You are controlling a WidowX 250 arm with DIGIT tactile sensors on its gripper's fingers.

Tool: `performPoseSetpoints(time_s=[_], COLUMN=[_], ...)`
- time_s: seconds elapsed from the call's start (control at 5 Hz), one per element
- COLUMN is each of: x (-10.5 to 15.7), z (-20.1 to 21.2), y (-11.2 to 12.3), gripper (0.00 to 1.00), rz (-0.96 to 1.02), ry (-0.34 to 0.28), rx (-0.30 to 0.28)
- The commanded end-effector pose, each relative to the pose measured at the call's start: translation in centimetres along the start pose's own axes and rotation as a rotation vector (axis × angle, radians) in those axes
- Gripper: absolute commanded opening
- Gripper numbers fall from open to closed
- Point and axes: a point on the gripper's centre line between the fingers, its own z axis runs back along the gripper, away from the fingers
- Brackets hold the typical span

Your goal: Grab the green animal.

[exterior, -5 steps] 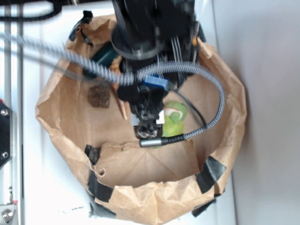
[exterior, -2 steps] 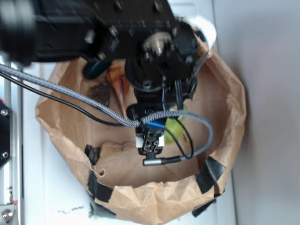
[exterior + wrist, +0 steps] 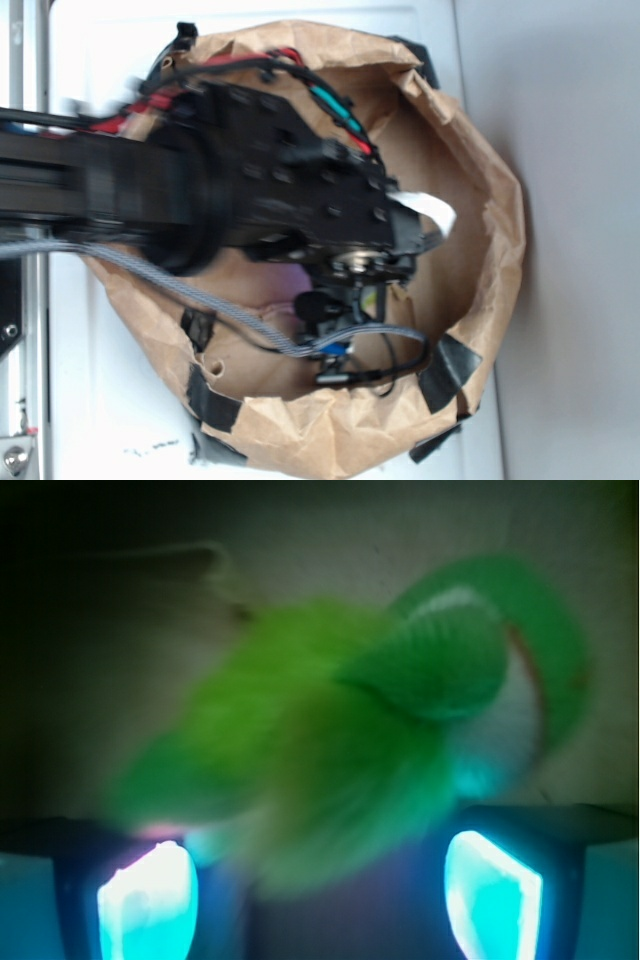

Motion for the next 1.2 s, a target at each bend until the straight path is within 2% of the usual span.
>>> performPoseSetpoints(time_s=[0.0, 0.2, 0.4, 0.6, 0.8, 1.0], x=[0.9, 0.9, 1.0, -0.4, -0.8, -0.9], z=[1.8, 3.6, 6.5, 10.3, 14.2, 16.0], y=[-0.2, 0.3, 0.7, -2.9, -2.2, -1.0], gripper=[0.0, 0.0, 0.0, 0.0, 0.0, 0.95], rz=[-0.011, -0.001, 0.018, 0.033, 0.035, 0.053], ry=[-0.099, -0.139, -0.16, -0.174, -0.194, -0.185], rx=[-0.026, -0.052, -0.122, -0.195, -0.269, -0.295])
